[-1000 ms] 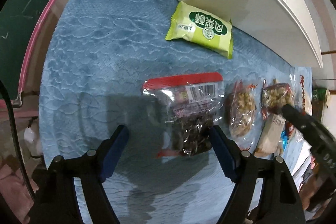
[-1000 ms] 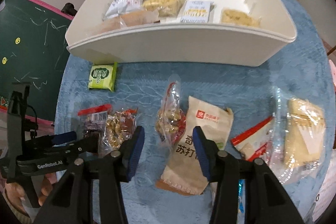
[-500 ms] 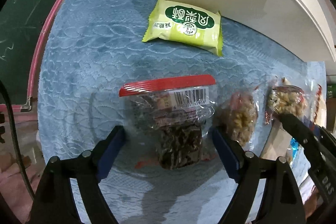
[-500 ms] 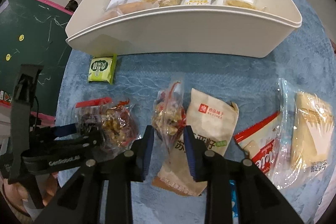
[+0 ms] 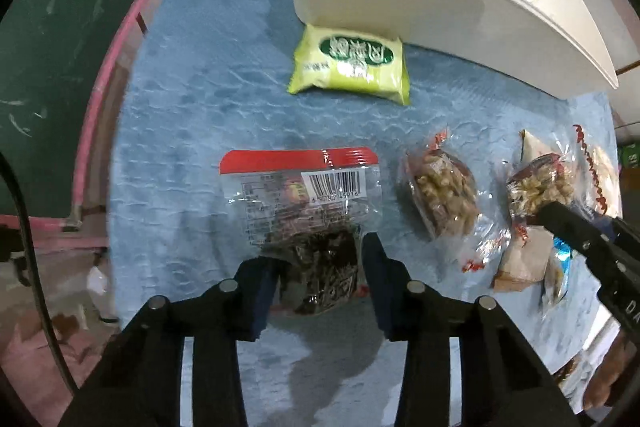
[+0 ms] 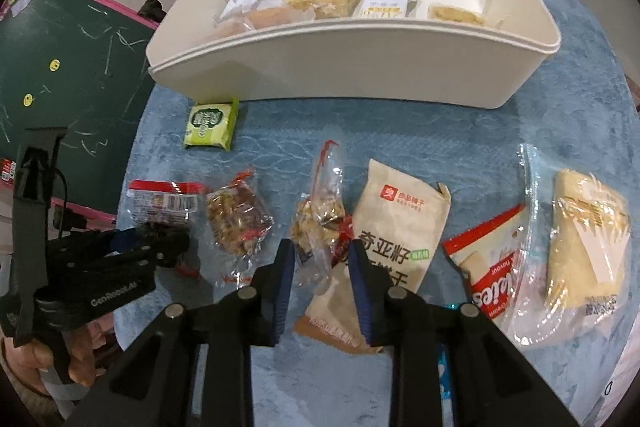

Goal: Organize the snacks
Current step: 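Carry both bags over the white tray and release them inside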

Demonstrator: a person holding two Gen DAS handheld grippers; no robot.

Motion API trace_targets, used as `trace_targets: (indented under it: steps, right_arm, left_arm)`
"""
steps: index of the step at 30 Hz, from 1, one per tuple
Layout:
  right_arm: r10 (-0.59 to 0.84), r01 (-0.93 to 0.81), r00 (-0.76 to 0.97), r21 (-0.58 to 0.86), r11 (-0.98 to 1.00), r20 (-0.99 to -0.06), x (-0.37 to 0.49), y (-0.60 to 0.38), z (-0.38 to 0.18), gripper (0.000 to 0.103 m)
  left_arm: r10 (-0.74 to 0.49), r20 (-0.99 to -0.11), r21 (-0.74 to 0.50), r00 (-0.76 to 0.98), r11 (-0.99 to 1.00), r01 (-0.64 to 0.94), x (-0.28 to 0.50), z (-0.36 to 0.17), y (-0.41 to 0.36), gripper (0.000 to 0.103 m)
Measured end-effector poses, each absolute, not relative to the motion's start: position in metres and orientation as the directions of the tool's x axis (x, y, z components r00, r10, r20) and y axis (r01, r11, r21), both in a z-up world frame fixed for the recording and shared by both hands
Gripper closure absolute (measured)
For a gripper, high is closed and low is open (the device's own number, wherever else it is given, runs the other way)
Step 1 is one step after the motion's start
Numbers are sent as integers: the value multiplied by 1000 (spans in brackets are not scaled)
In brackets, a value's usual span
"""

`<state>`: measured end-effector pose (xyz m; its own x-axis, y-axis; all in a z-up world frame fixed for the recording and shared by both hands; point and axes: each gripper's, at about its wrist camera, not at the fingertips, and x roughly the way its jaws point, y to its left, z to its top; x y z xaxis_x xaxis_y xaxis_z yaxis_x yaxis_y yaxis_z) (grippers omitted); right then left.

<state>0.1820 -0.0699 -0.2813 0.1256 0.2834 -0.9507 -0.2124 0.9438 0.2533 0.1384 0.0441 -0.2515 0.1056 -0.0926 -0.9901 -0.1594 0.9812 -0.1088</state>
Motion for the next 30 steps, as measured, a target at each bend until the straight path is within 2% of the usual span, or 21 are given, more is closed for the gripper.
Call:
trace_targets:
  steps: [7,15,24,30]
  right_arm:
    - [310,-245,170,265,933,-935,173,-66,-252,76]
    - [365,-252,273,300,920,-890,174,-67,-199,76]
    - [380,-259,472,288,922,-796,194,-79,-119,76]
    - [369,-254,595,269,929,-714,211,-95,-72,76]
  left_arm:
    - [-75,-972,-98,222,991,-94,120,-191,43,64]
    - [-111,-894,-133,433,991,-21,114,-105,55,64]
    - [-182,-769,-184,613,981,61,138,-19,54,64]
    - [-204,-714,-199,670,976,85,163,10,46,64]
